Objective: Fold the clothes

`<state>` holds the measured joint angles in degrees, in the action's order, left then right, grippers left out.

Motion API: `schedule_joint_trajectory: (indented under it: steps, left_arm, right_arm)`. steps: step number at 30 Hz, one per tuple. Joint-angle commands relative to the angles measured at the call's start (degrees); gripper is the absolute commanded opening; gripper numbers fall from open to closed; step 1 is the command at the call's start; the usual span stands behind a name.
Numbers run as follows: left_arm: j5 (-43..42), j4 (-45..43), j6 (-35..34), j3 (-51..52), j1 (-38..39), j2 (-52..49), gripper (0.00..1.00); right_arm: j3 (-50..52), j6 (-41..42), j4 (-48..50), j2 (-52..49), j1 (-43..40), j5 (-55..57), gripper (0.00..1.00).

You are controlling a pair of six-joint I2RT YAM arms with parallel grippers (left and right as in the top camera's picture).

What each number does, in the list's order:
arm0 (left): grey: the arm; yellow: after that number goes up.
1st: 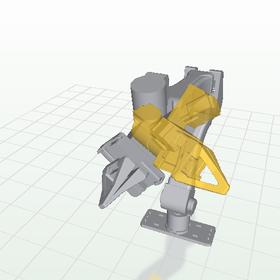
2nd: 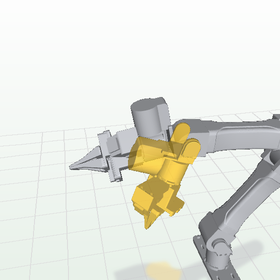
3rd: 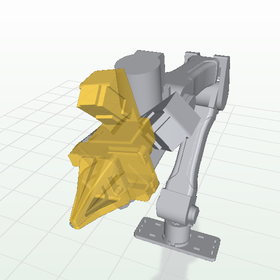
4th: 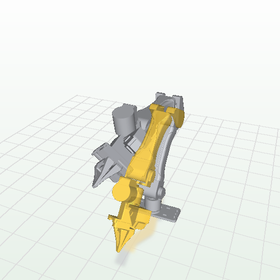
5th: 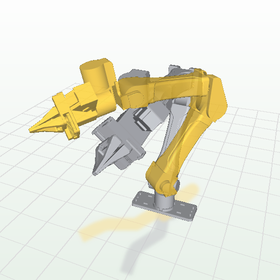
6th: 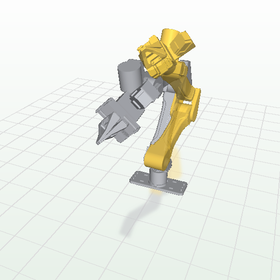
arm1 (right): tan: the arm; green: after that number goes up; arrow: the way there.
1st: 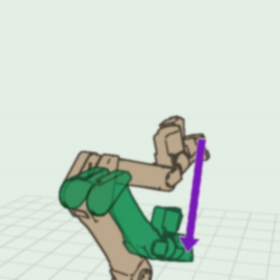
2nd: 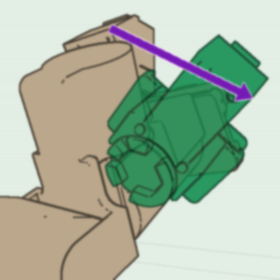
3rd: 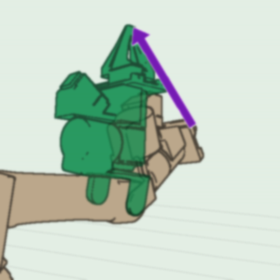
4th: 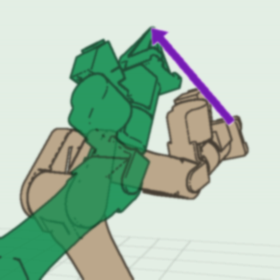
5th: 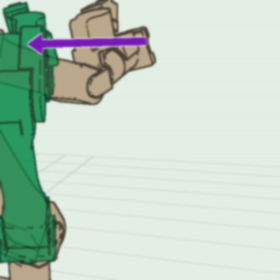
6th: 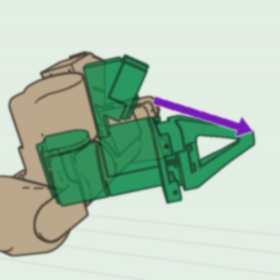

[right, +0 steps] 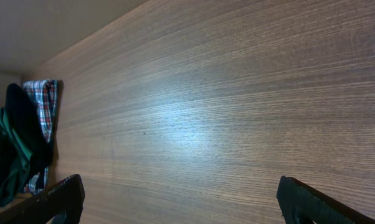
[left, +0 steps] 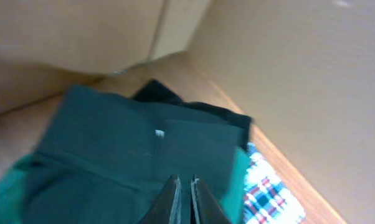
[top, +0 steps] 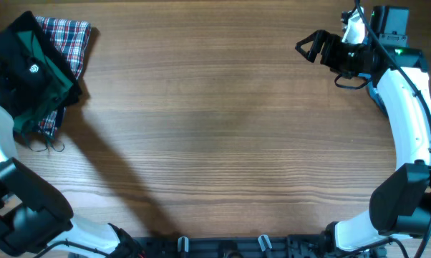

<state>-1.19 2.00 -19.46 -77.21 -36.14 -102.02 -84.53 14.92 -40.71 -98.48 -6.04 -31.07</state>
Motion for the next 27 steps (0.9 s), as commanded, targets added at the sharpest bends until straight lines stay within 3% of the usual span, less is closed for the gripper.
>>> schedule_joint_trajectory:
  steps: [1, 15, 27]
  left_arm:
    - [9.62, -1.25, -0.5, 0.26, -0.52, -4.13, 0.06]
    - [12.41, -2.62, -0.55, 0.26, -0.5, -23.82, 0.04]
    - [12.17, -3.08, -0.52, 0.24, 1.25, -15.45, 0.07]
  right_arm:
    - [-0.28, 0.11, -0.07, -0.96, 0.22, -1.16, 1.0]
    - [-0.28, 0.26, -0.04, -0.96, 0.2, -2.01, 1.0]
    - [-0.28, 0.26, -0.04, -0.96, 0.22, -2.1, 1.0]
